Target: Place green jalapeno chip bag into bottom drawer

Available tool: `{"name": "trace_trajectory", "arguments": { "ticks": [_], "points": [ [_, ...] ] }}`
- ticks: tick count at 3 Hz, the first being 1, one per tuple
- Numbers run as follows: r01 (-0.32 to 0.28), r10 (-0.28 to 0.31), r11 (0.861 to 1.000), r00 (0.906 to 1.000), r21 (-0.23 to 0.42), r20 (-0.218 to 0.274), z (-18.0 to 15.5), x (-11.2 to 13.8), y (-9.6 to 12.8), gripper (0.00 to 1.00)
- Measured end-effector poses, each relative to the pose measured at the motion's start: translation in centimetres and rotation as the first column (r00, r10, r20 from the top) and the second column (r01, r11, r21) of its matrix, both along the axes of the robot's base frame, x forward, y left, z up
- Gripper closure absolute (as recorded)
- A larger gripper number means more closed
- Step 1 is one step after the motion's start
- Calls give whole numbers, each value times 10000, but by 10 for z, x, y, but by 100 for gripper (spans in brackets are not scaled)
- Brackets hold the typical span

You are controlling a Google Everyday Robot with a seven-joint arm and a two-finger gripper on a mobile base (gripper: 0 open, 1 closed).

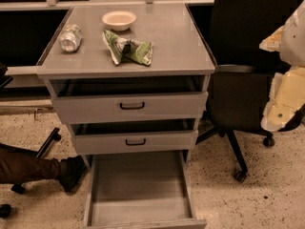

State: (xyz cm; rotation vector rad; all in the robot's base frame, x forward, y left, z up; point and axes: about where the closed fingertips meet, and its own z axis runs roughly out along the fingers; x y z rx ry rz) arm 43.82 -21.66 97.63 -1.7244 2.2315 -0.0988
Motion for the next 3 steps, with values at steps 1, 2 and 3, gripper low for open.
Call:
{"name": "trace_trajectory", "arguments": {
  "ticks": [1,2,3],
  "points": [
    [0,0,10000,10000,0,0,0,0,0,0],
    [-198,198,9998,9998,97,3,-5,10,8,0],
    [-932,956,9933,9949,689,-317,-50,52,47,0]
  ]
}}
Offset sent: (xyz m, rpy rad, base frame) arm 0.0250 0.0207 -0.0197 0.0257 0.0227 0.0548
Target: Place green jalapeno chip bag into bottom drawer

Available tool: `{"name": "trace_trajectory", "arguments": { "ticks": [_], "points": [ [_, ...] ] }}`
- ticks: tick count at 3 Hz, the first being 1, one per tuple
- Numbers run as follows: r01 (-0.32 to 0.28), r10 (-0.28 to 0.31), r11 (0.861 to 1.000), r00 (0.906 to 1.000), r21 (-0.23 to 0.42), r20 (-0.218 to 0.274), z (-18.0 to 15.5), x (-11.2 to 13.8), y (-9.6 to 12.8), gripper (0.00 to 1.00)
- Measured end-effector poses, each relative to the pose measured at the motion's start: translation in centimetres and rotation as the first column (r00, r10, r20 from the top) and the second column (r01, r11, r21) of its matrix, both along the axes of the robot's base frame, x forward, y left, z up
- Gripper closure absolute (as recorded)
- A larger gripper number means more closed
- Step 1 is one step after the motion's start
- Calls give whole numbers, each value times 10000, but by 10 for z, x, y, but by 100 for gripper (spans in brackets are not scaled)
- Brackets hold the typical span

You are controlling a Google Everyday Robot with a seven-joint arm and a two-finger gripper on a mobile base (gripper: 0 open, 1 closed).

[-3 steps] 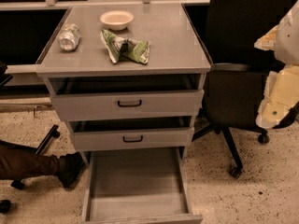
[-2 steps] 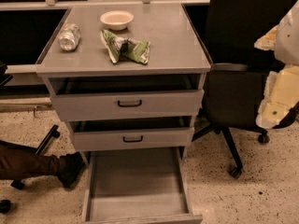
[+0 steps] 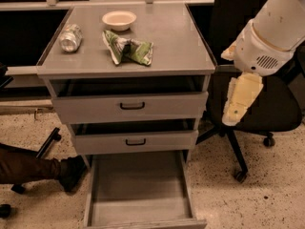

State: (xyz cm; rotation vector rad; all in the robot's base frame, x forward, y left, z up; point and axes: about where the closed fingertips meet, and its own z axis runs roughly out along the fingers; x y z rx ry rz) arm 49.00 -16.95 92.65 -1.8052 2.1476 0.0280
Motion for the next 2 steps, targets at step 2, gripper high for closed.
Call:
{"name": "trace_trajectory", "arguments": {
  "ticks": [2],
  "points": [
    [-652,634,9959,9975,625,308,-11,46,22,0]
  ]
}}
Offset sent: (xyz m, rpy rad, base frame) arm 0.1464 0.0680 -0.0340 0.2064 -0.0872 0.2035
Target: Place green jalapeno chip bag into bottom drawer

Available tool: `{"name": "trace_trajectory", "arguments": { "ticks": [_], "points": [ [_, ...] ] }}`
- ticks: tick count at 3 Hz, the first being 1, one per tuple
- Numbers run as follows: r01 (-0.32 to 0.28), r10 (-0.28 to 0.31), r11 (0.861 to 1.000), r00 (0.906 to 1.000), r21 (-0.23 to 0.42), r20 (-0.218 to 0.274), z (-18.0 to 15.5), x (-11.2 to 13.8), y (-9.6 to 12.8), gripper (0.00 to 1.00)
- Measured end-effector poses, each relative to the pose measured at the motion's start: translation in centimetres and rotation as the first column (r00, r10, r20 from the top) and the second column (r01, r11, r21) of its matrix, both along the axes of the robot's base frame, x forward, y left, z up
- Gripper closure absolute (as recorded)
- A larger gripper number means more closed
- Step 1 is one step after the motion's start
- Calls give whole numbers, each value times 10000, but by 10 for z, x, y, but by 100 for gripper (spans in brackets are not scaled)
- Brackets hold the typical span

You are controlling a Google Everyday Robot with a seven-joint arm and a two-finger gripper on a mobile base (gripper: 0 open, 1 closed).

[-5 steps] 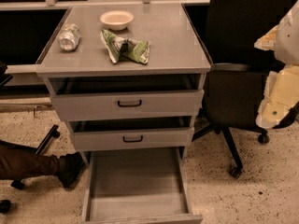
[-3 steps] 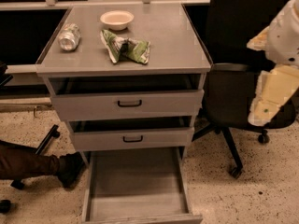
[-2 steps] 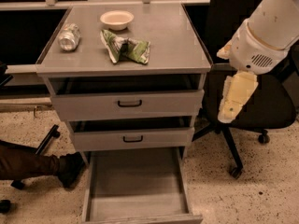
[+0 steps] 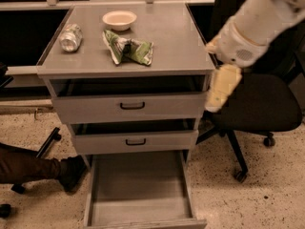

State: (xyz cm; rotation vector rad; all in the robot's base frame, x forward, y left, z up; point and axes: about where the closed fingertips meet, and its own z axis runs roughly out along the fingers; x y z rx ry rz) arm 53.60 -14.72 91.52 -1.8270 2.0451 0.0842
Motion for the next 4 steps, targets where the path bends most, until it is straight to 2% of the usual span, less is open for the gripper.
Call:
{"name": "trace_trajectory", "arguments": {
  "ticks": [1,2,3,4],
  "points": [
    [-357,265,9935,9960,1080,856,-9,78,43,0],
    [-396,-38,9778,9786,2060,2059,-10,148,95,0],
    [-412,-21,9777,9786,2059,2057,-11,148,95,0],
    [-1032,415,9632,9694,2480,2421,-17,178,129,0]
  ]
}}
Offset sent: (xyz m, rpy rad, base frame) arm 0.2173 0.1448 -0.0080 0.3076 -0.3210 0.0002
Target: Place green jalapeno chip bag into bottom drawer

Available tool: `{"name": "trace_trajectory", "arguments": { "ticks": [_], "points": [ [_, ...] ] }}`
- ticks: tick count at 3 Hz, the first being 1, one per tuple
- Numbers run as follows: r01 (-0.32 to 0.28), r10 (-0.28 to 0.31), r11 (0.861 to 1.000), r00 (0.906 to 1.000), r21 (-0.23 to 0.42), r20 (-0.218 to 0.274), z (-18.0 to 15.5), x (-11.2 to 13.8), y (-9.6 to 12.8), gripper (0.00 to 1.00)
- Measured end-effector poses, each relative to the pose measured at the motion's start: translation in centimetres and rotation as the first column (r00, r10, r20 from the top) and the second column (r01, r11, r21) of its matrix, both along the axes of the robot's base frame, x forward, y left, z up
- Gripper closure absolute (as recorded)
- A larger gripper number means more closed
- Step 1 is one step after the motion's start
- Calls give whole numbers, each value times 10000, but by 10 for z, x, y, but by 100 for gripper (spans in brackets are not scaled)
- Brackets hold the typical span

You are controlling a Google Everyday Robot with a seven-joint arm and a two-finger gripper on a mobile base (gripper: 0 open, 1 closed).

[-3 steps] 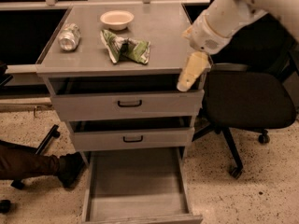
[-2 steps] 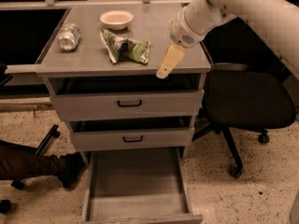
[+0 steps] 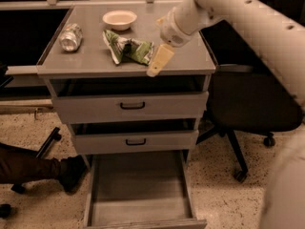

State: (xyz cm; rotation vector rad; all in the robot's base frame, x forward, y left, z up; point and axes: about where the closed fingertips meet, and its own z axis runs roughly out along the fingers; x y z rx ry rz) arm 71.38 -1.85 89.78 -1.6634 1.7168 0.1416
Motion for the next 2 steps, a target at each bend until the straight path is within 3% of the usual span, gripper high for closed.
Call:
{"name": "trace_trajectory", "arguments": {
  "ticks": [1,2],
  "points": [
    [-343,307,9966,9984,751,485,-7,43,45,0],
    [-742,659,9920,9944,1022,822,-15,76,84,0]
  ]
}}
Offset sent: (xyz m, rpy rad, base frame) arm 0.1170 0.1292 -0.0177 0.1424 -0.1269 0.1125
